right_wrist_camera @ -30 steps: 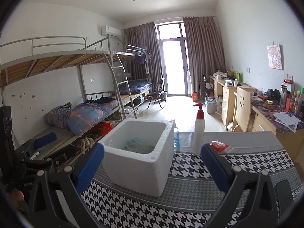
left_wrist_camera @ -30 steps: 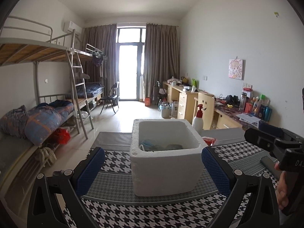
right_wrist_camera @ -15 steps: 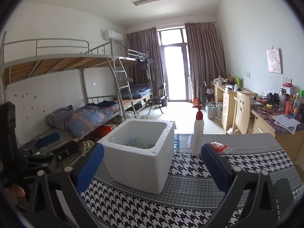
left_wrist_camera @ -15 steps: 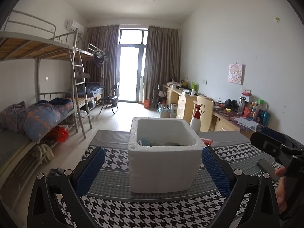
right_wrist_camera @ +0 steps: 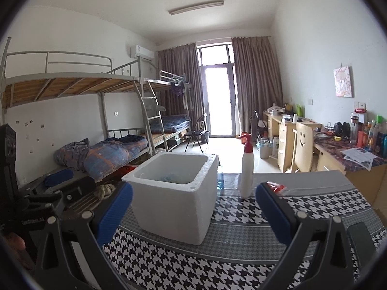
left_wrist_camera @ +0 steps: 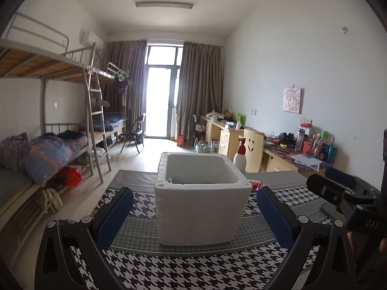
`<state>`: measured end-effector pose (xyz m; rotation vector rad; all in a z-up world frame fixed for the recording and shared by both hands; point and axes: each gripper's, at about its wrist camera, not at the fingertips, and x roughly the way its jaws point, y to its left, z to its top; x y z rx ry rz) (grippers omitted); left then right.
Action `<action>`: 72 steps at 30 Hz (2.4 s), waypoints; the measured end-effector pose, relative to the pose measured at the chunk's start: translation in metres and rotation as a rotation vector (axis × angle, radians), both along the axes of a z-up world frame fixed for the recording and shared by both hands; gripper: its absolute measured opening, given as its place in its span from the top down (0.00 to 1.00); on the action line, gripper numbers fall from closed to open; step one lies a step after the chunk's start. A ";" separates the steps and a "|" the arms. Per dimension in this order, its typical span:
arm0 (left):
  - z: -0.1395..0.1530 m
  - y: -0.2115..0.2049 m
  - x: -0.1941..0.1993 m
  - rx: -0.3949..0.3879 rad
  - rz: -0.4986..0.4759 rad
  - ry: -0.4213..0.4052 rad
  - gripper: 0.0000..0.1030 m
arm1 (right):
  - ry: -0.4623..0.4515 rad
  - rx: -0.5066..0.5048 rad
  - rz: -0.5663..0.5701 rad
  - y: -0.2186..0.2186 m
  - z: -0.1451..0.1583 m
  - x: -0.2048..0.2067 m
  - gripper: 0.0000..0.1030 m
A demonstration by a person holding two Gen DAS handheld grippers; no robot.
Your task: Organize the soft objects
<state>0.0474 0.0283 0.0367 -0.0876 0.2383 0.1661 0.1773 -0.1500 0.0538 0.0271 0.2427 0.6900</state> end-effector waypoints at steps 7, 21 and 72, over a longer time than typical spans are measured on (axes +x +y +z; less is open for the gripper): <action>-0.005 -0.004 -0.004 0.022 0.012 -0.015 0.01 | 0.000 0.007 -0.001 -0.005 -0.007 -0.003 0.00; -0.014 -0.001 -0.007 0.012 0.020 -0.029 0.01 | -0.001 0.010 -0.021 -0.013 -0.020 -0.009 0.00; -0.033 -0.001 -0.010 0.013 0.006 -0.002 0.01 | -0.028 -0.024 -0.080 -0.019 -0.043 -0.024 0.00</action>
